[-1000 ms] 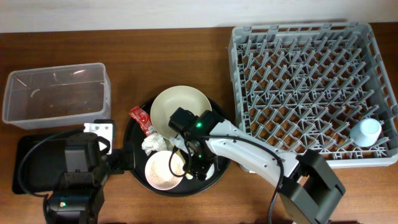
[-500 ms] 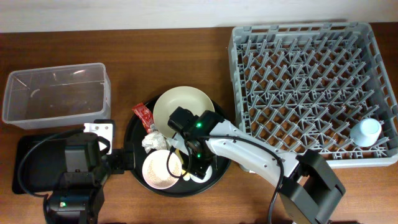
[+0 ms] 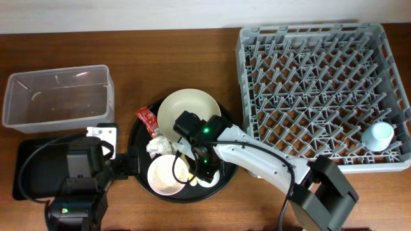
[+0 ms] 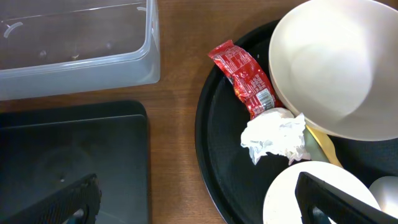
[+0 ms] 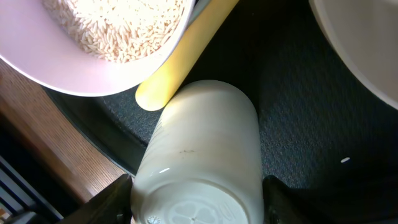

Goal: Sort waste into correct bins and load items into the dishwasher rack
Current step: 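Reach the right gripper to the white cup and grasp it, then place the white cup in the dish rack beside the blue cup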

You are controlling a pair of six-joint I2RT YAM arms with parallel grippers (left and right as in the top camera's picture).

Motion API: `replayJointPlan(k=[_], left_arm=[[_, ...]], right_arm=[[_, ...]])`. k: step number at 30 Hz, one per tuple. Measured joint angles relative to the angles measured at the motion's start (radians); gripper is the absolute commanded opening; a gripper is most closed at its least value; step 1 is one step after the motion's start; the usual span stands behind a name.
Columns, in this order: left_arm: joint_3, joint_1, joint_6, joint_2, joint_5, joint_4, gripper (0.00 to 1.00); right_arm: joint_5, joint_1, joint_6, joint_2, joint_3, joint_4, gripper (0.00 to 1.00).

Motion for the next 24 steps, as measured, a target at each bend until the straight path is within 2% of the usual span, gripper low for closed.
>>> replayJointPlan(k=[5, 7, 10, 19, 24], left_arm=[[0.000, 0.000, 0.000, 0.000, 0.000, 0.000, 0.99], [0.000, 0.000, 0.000, 0.000, 0.000, 0.000, 0.99], [0.000, 0.000, 0.000, 0.000, 0.000, 0.000, 0.99], [0.000, 0.000, 0.000, 0.000, 0.000, 0.000, 0.99], [0.000, 0.000, 0.000, 0.000, 0.000, 0.000, 0.99]], right_arm=[[0.025, 0.001, 0.015, -0.003, 0.005, -0.021, 0.57], [0.064, 0.001, 0.030, -0.002, 0.013, -0.065, 0.53], [0.111, 0.001, 0.069, 0.000, 0.061, -0.146, 0.53], [0.192, -0.004, 0.222, -0.001, 0.366, -0.314, 0.54], [0.285, -0.077, 0.328, -0.001, 0.544, -0.383, 0.53]])
